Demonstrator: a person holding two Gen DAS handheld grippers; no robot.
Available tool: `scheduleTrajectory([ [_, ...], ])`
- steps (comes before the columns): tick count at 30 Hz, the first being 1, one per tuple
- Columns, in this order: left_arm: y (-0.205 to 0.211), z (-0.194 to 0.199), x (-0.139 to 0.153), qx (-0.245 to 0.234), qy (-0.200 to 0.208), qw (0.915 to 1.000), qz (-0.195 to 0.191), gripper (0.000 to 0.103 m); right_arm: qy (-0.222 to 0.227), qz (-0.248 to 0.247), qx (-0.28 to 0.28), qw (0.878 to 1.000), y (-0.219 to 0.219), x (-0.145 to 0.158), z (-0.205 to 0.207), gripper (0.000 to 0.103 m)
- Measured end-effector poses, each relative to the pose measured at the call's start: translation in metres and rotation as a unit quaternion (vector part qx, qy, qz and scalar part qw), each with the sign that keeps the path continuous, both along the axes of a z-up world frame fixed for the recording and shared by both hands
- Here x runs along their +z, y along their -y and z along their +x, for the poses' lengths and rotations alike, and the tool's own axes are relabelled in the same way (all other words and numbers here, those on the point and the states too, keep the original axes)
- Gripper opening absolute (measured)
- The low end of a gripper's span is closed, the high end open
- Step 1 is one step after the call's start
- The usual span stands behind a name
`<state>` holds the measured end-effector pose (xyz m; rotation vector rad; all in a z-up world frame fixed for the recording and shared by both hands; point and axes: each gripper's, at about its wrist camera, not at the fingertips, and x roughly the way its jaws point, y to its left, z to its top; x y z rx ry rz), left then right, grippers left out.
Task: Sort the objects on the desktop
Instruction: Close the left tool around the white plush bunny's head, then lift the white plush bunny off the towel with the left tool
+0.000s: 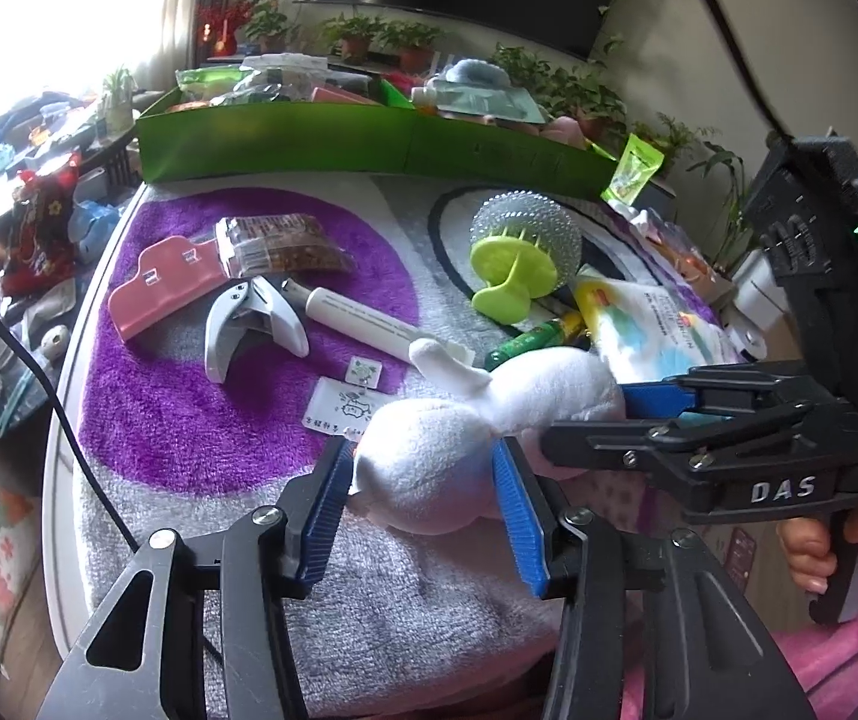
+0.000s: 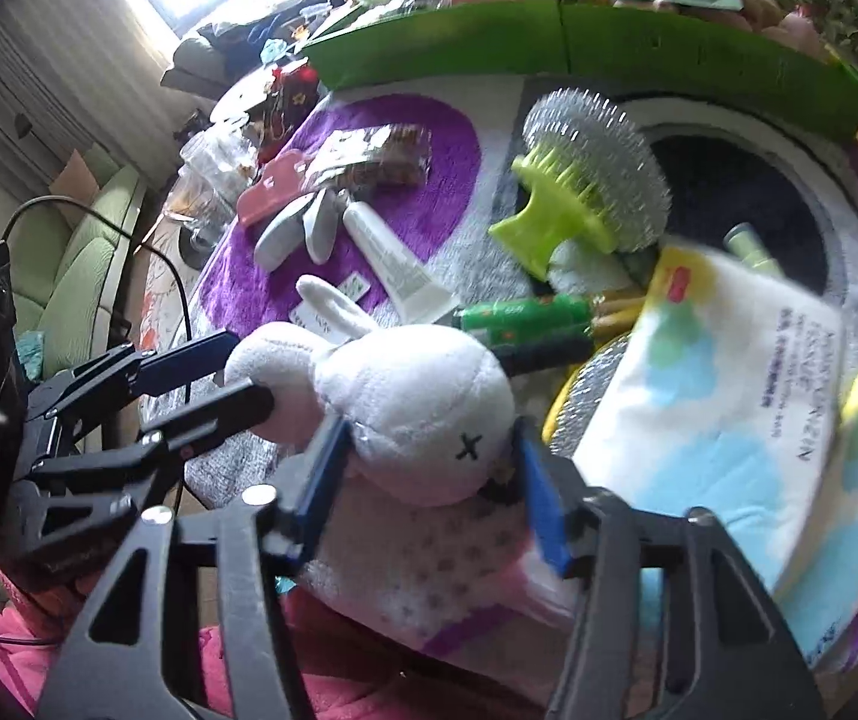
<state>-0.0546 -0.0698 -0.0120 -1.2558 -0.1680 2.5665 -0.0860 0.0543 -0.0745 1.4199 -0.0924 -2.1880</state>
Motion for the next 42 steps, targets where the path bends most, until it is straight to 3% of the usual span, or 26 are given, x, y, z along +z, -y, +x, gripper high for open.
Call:
scheduleTrajectory([
  [6,0.000,-0.005,-0.005,0.006,0.005,0.9998,0.016,0.049,-0.007,0.001,0.001,1.000,0.000,-0.001,0.001,0.052],
  [10,-0.007,-0.005,-0.001,0.005,-0.005,0.9999,-0.009,0.048,-0.016,0.008,-0.001,1.000,0.005,0.000,0.002,0.052],
  [13,-0.010,-0.002,0.009,0.003,-0.020,0.9994,-0.027,0.049,-0.016,-0.002,-0.003,1.000,0.004,0.004,0.001,0.052],
  [18,-0.006,-0.002,0.033,0.004,-0.051,0.9985,-0.021,0.048,-0.045,-0.036,-0.003,0.998,-0.004,0.028,0.002,0.052],
  [25,-0.010,-0.009,0.045,0.007,-0.071,0.9970,-0.032,0.049,-0.087,-0.024,-0.004,0.996,-0.001,0.047,0.000,0.053],
  [42,-0.005,-0.032,0.078,0.017,-0.113,0.9922,-0.050,0.049,-0.114,-0.036,-0.003,0.993,0.003,0.073,-0.020,0.053],
])
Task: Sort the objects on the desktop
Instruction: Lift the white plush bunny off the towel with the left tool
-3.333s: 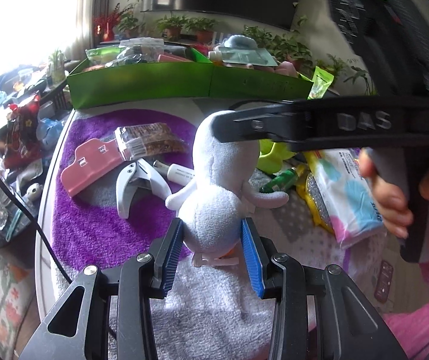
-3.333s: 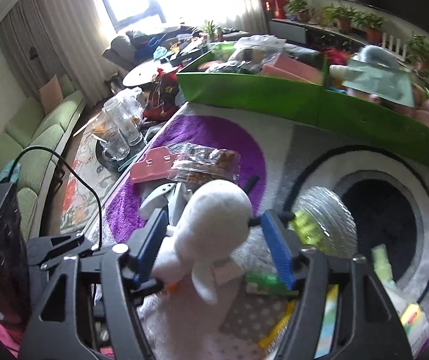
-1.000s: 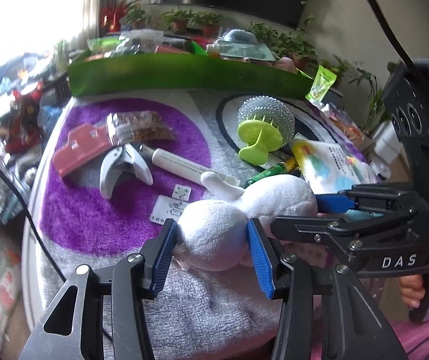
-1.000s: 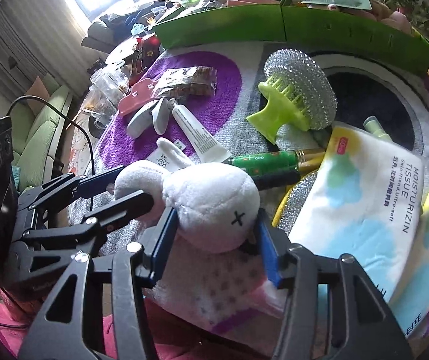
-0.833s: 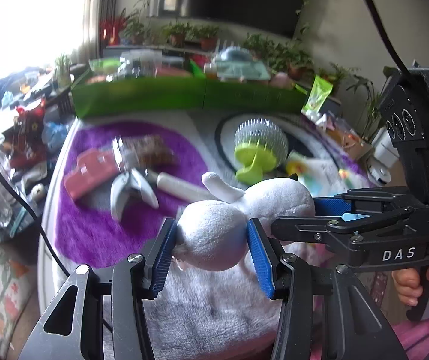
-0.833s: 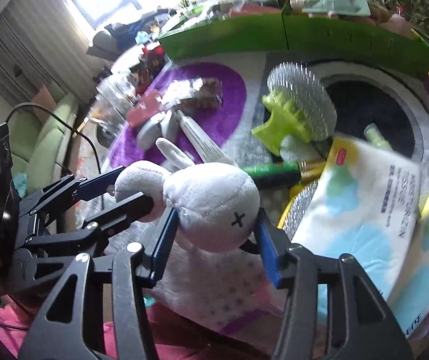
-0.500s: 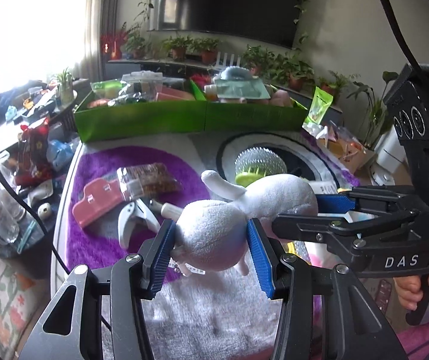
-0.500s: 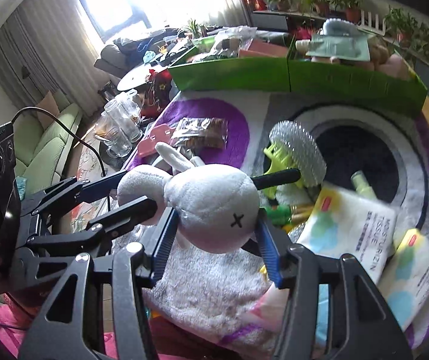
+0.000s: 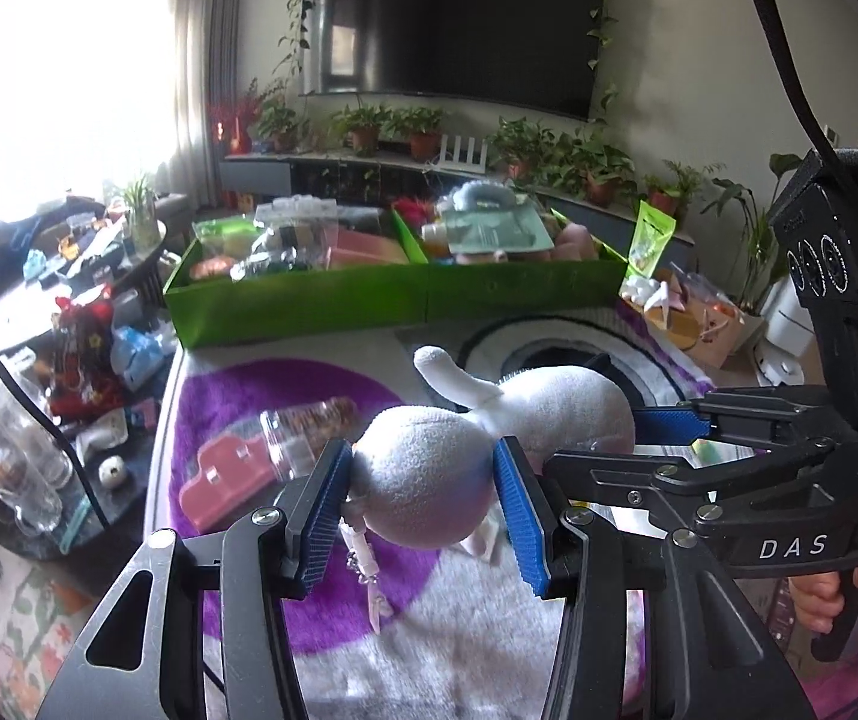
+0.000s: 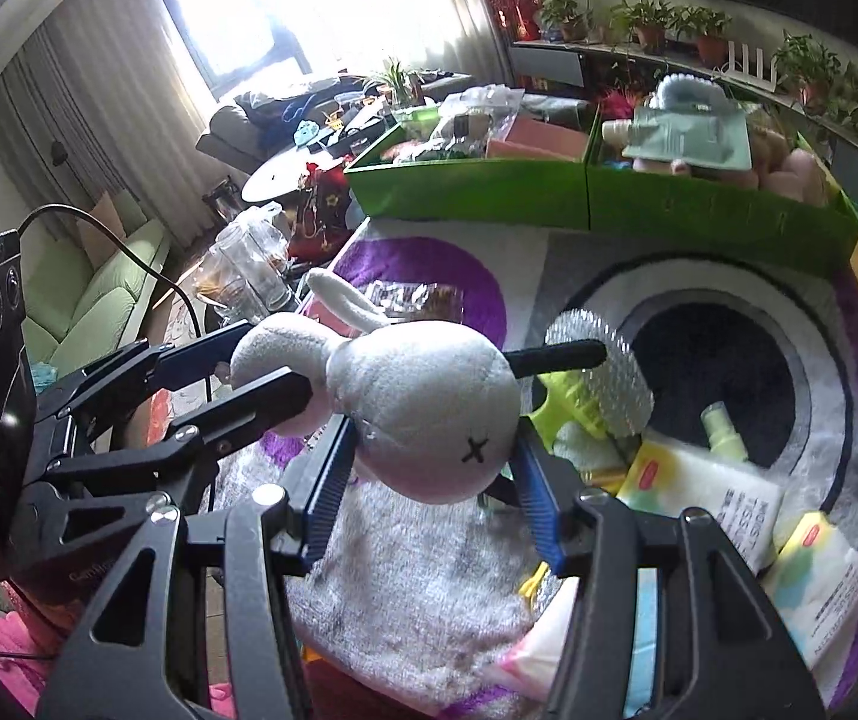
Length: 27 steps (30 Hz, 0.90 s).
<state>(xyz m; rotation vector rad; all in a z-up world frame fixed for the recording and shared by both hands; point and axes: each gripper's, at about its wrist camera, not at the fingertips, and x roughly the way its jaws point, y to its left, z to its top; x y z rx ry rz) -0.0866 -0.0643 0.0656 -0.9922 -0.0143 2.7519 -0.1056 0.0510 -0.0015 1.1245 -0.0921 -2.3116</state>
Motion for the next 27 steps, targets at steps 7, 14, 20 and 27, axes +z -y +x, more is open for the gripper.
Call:
scheduleTrajectory([
  [7,0.003,-0.014,0.013,0.003,-0.015,0.9999,-0.003,0.049,-0.022,-0.002,-0.001,1.000,0.001,0.018,-0.013,0.054],
  [14,0.007,-0.029,0.024,0.011,-0.023,0.9997,-0.004,0.049,-0.039,-0.004,0.004,0.999,0.003,0.032,-0.029,0.054],
  [20,0.009,-0.041,0.027,0.012,-0.024,0.9996,-0.003,0.049,-0.041,-0.004,0.003,0.999,0.004,0.037,-0.044,0.054],
  [27,0.012,-0.060,0.030,0.011,-0.023,0.9997,-0.002,0.049,-0.040,-0.006,0.002,0.999,0.005,0.040,-0.060,0.054],
])
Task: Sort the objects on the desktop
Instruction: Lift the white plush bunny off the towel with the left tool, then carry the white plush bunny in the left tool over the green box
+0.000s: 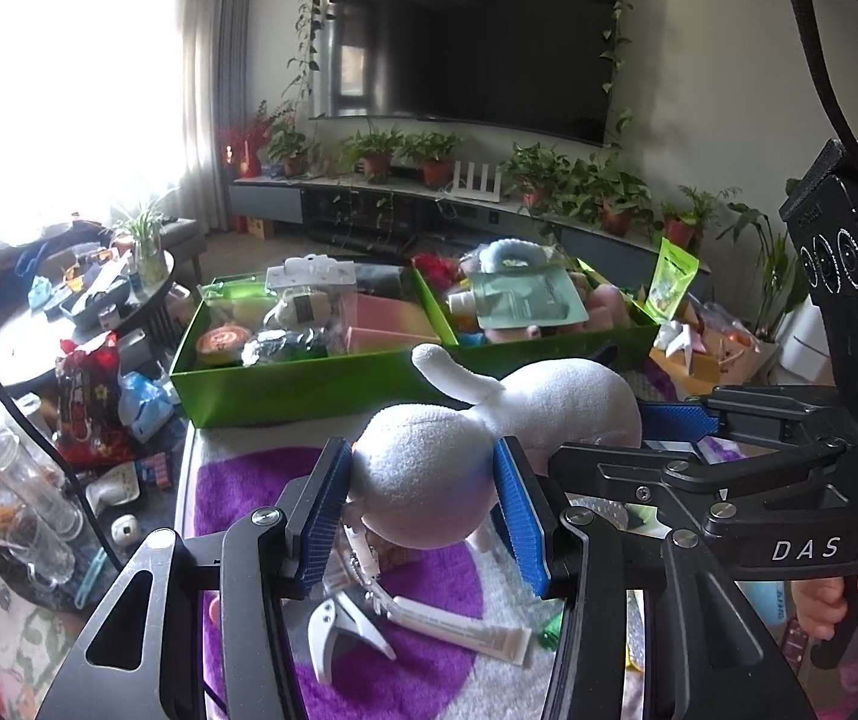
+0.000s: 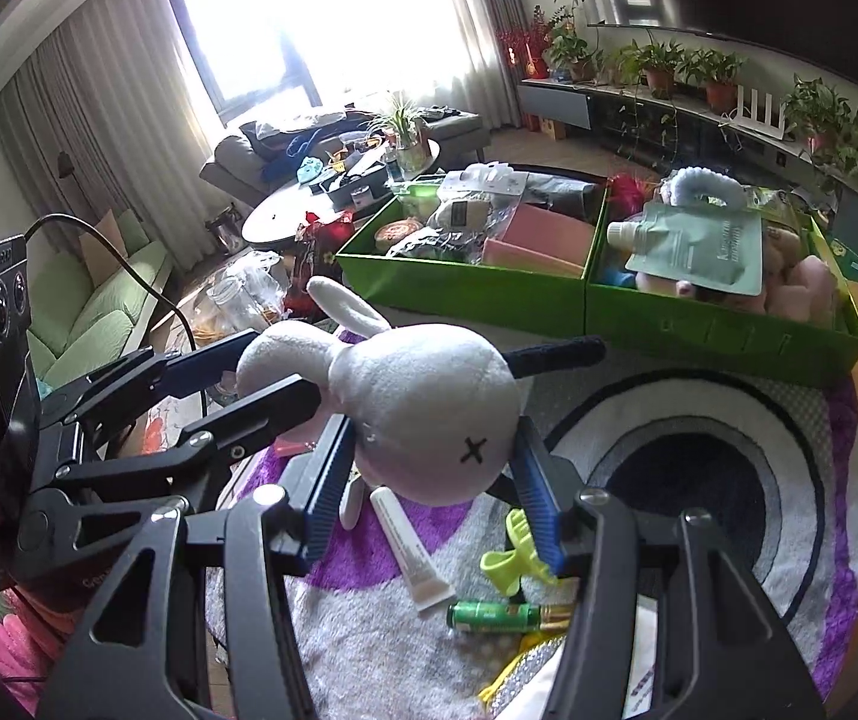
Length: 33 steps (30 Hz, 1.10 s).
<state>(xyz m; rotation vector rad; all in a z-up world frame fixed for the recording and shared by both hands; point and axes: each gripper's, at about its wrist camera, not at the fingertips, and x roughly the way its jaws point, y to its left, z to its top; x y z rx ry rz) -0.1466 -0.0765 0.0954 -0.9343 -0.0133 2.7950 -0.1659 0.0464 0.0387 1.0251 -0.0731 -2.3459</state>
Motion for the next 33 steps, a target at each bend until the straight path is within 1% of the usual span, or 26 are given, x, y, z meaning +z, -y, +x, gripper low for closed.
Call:
scheduleTrajectory([
  [5,0.004,-0.014,0.003,0.001,0.002,1.0000,0.006,0.049,-0.005,0.001,-0.002,1.000,0.001,0.004,-0.013,0.054],
  [16,0.006,-0.036,0.006,0.002,0.003,1.0000,0.003,0.049,-0.003,-0.004,-0.006,1.000,0.002,0.008,-0.036,0.054],
  [23,0.008,-0.051,0.009,0.004,-0.012,0.9999,-0.004,0.049,-0.012,-0.015,-0.003,1.000,0.002,0.008,-0.051,0.054],
  [33,0.011,-0.077,0.014,0.004,-0.015,0.9999,-0.005,0.049,-0.017,-0.027,-0.007,0.999,0.003,0.011,-0.074,0.054],
])
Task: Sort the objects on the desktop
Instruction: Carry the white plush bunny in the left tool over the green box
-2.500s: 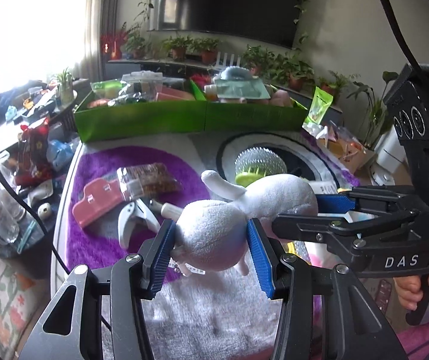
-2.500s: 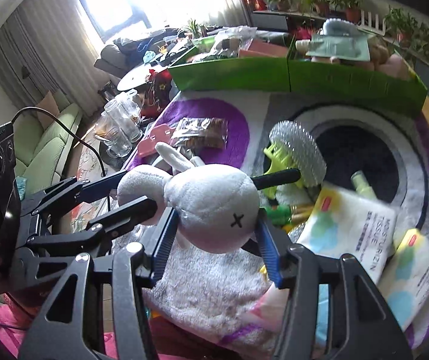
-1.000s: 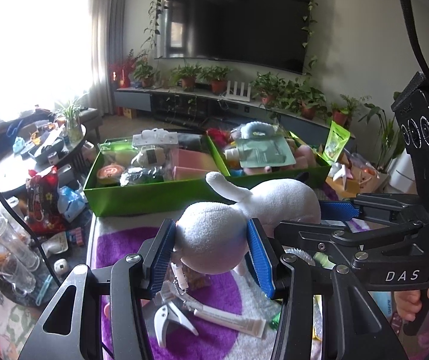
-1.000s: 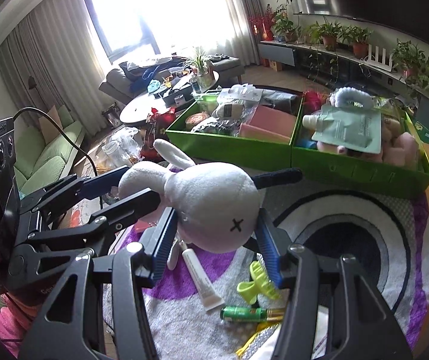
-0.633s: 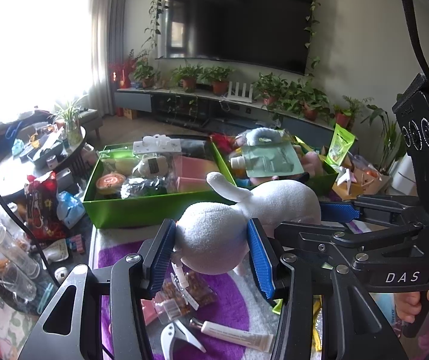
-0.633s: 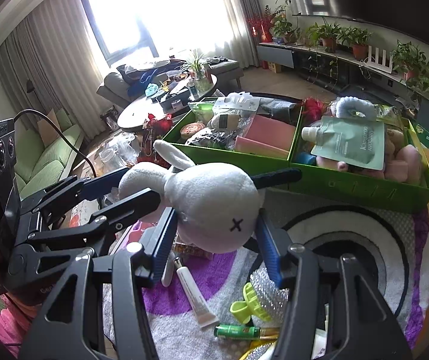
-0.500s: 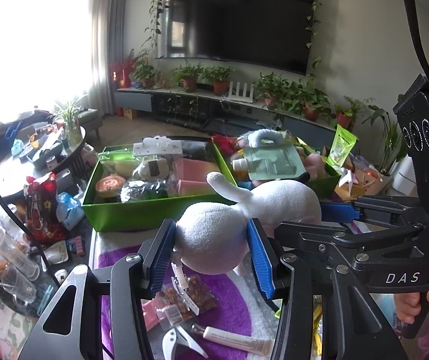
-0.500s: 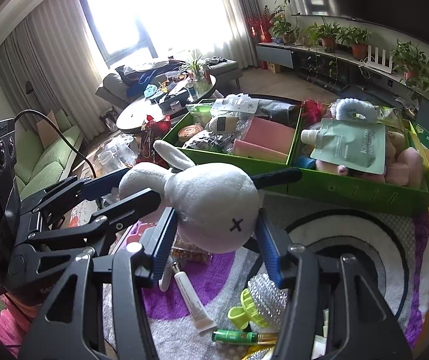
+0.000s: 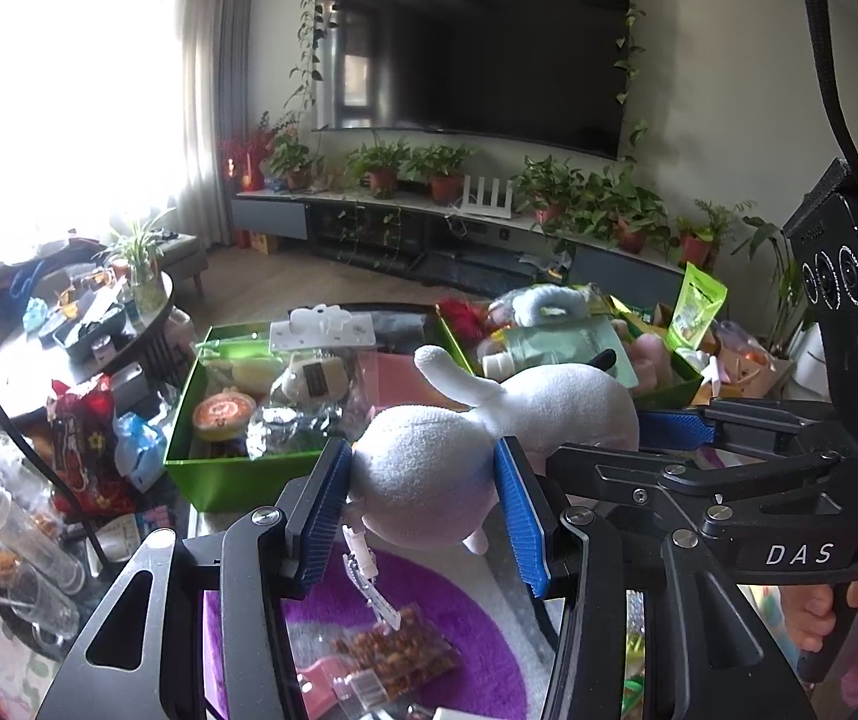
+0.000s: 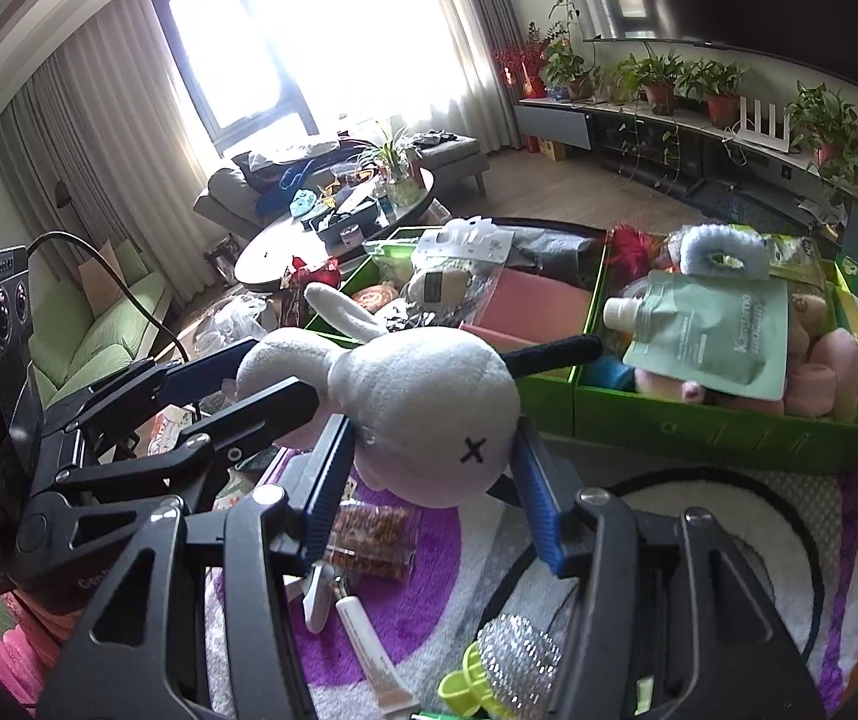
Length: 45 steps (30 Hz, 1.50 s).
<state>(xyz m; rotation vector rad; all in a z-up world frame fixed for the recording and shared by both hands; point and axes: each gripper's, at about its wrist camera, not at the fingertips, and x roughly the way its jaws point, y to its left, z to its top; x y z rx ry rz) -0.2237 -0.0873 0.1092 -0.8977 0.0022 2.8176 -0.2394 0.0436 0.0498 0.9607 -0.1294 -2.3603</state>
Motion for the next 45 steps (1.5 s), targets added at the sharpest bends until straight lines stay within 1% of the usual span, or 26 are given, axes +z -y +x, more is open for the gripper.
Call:
scheduleTrajectory([
  [18,0.006,-0.051,0.005,0.004,-0.024,0.9997,-0.003,0.049,-0.013,-0.014,-0.013,1.000,0.003,0.005,-0.047,0.054],
  [21,0.007,-0.061,0.009,0.005,-0.031,0.9995,-0.003,0.049,-0.015,-0.021,-0.018,1.000,0.004,0.008,-0.057,0.054],
  [28,0.008,-0.085,0.025,0.004,-0.057,0.9981,-0.023,0.049,-0.020,-0.047,-0.021,0.998,0.004,0.018,-0.084,0.054],
  [36,0.013,-0.113,0.033,-0.001,-0.070,0.9972,-0.026,0.049,-0.030,-0.060,-0.028,0.997,0.004,0.026,-0.110,0.054],
  [45,0.016,-0.147,0.027,-0.003,-0.063,0.9976,-0.029,0.049,-0.010,-0.074,-0.034,0.997,0.004,0.016,-0.142,0.054],
])
